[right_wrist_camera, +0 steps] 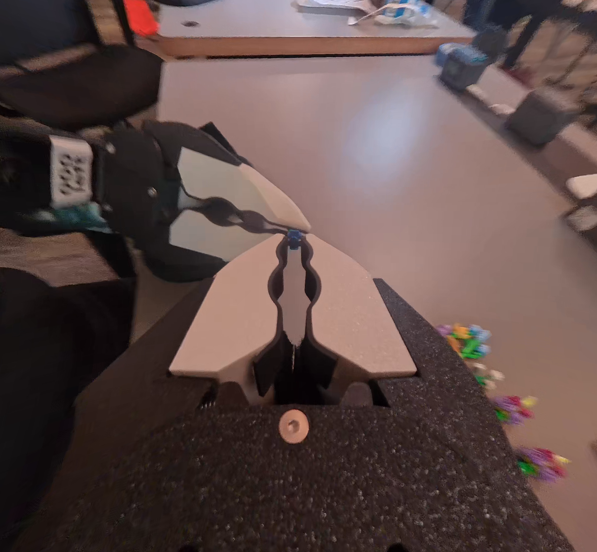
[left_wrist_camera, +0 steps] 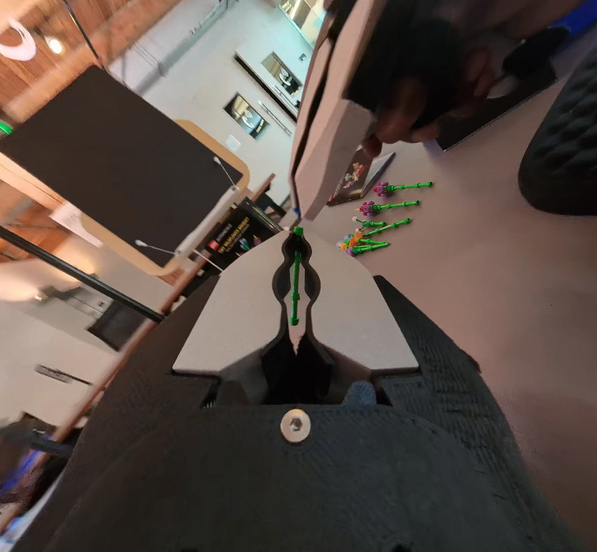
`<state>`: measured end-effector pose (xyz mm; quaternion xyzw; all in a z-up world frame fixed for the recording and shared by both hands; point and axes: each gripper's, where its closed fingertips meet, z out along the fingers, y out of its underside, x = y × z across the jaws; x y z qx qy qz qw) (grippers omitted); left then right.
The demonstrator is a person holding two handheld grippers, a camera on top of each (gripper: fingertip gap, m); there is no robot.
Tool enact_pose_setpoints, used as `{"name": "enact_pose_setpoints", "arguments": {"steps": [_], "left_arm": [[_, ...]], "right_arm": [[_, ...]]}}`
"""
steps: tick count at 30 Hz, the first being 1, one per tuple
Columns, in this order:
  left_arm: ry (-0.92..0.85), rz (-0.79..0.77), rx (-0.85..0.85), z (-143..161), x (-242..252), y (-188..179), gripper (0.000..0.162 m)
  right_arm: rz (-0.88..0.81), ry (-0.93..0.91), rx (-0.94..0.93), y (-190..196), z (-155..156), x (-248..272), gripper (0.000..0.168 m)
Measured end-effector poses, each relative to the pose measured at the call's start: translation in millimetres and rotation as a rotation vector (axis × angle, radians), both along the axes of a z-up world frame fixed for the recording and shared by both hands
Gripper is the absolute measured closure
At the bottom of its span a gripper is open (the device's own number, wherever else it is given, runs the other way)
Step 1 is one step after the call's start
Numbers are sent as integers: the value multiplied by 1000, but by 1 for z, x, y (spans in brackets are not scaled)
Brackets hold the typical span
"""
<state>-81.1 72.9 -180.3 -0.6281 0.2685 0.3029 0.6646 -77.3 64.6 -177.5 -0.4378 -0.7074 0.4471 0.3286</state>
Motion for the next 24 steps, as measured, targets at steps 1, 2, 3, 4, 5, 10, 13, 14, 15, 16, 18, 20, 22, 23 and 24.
{"name": "enact_pose_setpoints", "arguments": {"steps": [1, 2, 3, 4, 5, 10, 13, 14, 15, 16, 18, 20, 22, 23, 24], "left_arm": [[-53, -6, -13, -1, -4, 0, 159], [-102, -17, -14, 0, -7, 0, 159], [-137, -25, -9, 2, -9, -1, 159], [-156, -29, -5, 3, -11, -1, 159], [-160, -32, -5, 3, -11, -1, 159], [-134, -38, 27, 7, -8, -3, 159], [-125, -36, 50, 10, -8, -4, 159], [-121, -36, 54, 10, -8, -4, 159], [-115, -35, 57, 11, -8, -4, 159], [-108, -34, 61, 11, -7, -4, 159], [-97, -36, 67, 12, -5, -4, 159], [-88, -33, 68, 12, -5, -4, 159], [-84, -30, 68, 12, -5, -4, 159], [-83, -28, 68, 12, -6, -3, 159], [-83, -26, 69, 12, -6, -3, 159]], "right_arm": [[-28, 23, 67, 5, 1, -1, 160], [-34, 40, 110, 7, 3, 0, 160], [-24, 61, 113, 6, 7, 0, 160], [-13, 82, 91, 5, 12, 1, 160], [-4, 92, 69, 4, 15, 3, 160], [-105, 79, 124, 37, 29, 20, 160], [-275, 71, 218, 75, 49, 45, 160], [-352, 52, 257, 92, 55, 58, 160], [-434, 19, 294, 110, 58, 73, 160], [-513, -28, 321, 128, 59, 89, 160], [-642, -147, 343, 156, 52, 122, 160], [-749, -259, 345, 179, 39, 148, 161], [-779, -336, 308, 188, 27, 160, 160], [-780, -349, 288, 190, 23, 162, 160], [-786, -342, 282, 193, 23, 162, 160]]}}
